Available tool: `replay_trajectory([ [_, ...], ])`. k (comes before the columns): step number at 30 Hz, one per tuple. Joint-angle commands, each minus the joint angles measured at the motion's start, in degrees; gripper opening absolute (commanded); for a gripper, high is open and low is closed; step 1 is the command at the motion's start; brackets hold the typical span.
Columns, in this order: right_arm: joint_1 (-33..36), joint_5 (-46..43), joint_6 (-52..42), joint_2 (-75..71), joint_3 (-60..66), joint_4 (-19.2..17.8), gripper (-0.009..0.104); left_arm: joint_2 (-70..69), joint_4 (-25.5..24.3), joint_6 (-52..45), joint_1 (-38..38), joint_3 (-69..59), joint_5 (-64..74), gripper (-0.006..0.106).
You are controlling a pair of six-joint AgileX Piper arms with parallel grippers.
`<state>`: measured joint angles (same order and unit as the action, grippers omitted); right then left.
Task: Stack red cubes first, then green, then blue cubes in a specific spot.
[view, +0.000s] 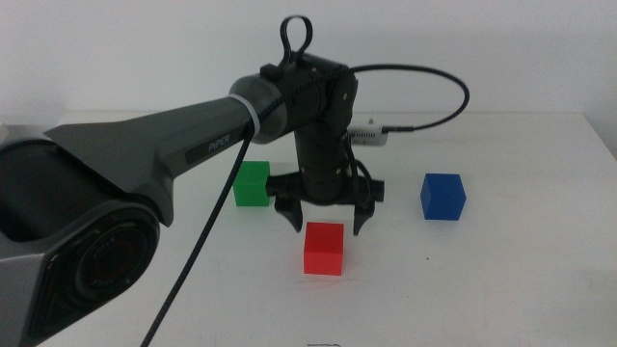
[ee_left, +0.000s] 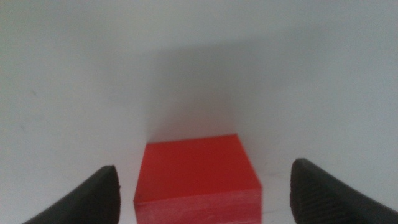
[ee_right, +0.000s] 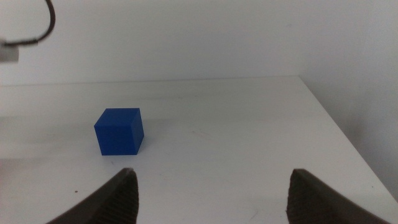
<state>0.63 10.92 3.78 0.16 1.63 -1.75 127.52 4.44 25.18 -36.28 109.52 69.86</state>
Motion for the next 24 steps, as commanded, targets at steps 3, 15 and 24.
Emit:
replay_trajectory([
  [3,-0.4,-4.0,-0.7,0.6,-1.0,-0.4,0.061,-6.0,-0.8,0.2,0.0,4.0,5.8,0.094],
  [15,-0.4,-4.0,-0.7,0.6,-1.0,-0.4,0.061,-11.5,-4.8,-1.3,7.3,4.1,5.8,0.094],
  [24,-0.4,-4.0,-0.7,0.6,-1.0,-0.4,0.061,-9.7,-4.8,-4.9,13.4,4.1,0.0,0.094],
])
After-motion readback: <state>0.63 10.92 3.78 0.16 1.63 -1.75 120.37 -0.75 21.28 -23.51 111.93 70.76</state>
